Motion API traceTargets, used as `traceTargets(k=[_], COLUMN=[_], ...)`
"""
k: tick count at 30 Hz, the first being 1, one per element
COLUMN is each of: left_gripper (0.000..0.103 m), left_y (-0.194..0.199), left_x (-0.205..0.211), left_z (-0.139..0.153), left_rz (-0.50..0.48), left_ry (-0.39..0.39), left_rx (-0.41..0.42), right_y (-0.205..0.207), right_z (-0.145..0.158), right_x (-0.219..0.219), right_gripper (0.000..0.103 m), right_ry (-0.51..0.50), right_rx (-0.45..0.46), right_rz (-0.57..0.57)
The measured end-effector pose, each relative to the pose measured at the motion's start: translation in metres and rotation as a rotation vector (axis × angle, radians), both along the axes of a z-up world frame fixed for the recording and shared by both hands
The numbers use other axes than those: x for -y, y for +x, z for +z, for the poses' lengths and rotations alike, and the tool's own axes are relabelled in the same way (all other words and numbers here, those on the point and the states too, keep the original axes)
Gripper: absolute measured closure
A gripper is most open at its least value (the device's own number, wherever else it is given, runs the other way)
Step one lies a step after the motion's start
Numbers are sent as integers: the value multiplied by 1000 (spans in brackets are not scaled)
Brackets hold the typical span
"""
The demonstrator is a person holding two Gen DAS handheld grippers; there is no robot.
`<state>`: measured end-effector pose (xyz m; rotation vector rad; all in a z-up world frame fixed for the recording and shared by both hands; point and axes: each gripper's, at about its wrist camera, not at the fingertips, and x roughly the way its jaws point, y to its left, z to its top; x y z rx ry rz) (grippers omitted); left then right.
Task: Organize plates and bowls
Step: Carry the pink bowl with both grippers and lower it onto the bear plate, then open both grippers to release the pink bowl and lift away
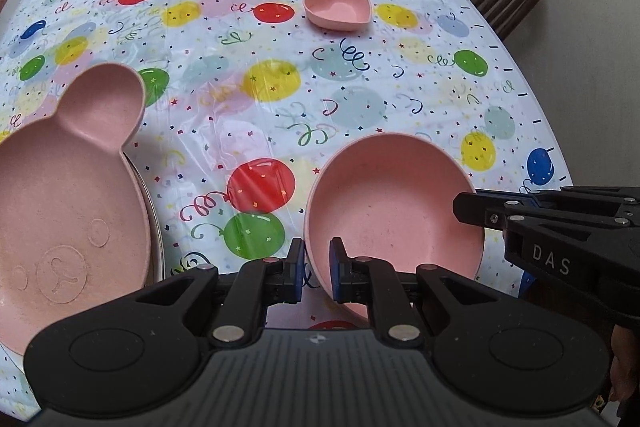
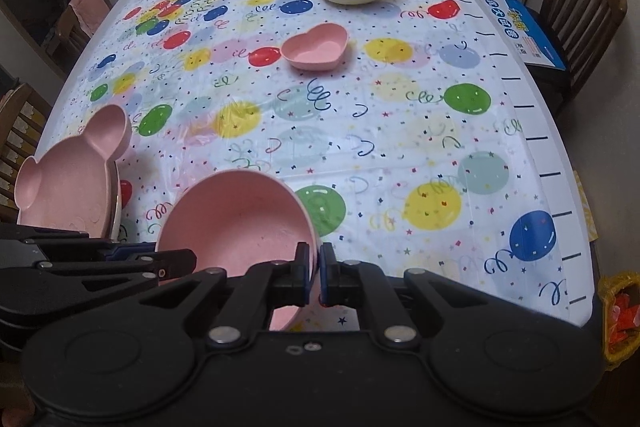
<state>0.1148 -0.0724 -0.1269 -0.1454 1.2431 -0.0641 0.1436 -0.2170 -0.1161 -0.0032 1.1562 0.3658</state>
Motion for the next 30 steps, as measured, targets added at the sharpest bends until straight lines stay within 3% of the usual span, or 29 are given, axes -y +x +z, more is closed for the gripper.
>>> traceTargets(k=[10,18,30], left_gripper=[91,91,90], left_y=[2,1,-5], left_x=[-1,-5,-13], left_z=[-2,2,27], left_rz=[-2,-4,-32], left_ry=[-3,-1,20], left_rx=[-2,4,55], right_y=[2,4,4], right_z=[-6,-5,21], right_x=[0,-3,-2], right_gripper=[98,89,82], right_ry=[-9,-6,20], right_rx=[-18,-30,24], right_rz=[-1,8,28])
